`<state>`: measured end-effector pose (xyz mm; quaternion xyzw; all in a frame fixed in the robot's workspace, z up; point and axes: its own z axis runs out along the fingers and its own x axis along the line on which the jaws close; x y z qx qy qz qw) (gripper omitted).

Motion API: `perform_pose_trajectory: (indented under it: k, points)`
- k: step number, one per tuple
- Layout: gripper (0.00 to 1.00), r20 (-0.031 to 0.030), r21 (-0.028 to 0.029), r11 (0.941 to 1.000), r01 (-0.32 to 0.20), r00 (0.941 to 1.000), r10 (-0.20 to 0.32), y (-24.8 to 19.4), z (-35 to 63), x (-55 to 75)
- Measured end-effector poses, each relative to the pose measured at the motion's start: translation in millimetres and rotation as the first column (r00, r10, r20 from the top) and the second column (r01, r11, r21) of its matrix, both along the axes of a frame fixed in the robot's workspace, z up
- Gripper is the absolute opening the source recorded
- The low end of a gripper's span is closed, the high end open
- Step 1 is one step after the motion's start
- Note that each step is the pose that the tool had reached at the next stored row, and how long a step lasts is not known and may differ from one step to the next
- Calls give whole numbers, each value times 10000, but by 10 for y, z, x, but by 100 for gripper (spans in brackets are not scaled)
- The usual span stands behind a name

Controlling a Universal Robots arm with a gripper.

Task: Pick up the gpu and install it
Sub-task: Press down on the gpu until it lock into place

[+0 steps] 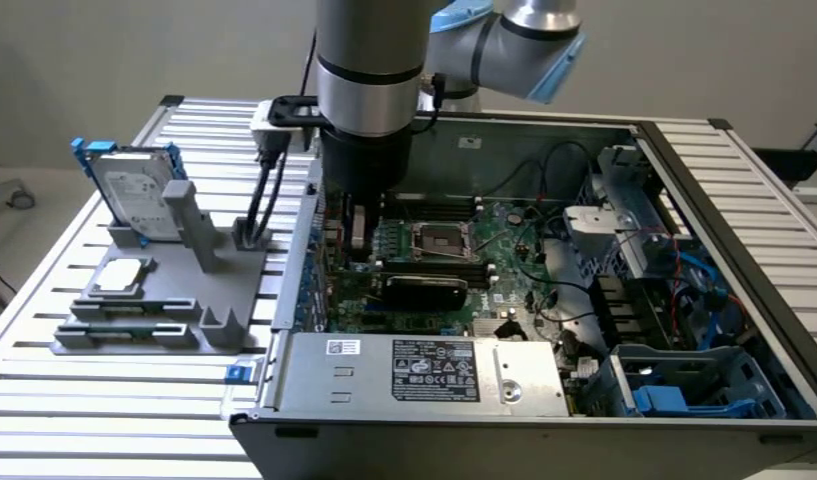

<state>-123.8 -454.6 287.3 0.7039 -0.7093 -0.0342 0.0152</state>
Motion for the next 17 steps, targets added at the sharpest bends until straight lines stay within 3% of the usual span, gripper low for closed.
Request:
perform_pose_trajectory:
  k: [7, 14, 15, 17]
  points:
    - [11, -25, -2, 10000, -42, 10000, 42, 0, 35, -142]
    - [11, -51, -7, 10000, -76, 10000, 76, 0, 136, -163]
    - [11, -51, -34, 10000, -85, 10000, 85, 0, 135, -168]
    - [11, -57, -173, 9998, -113, 9999, 112, 0, 136, -182]
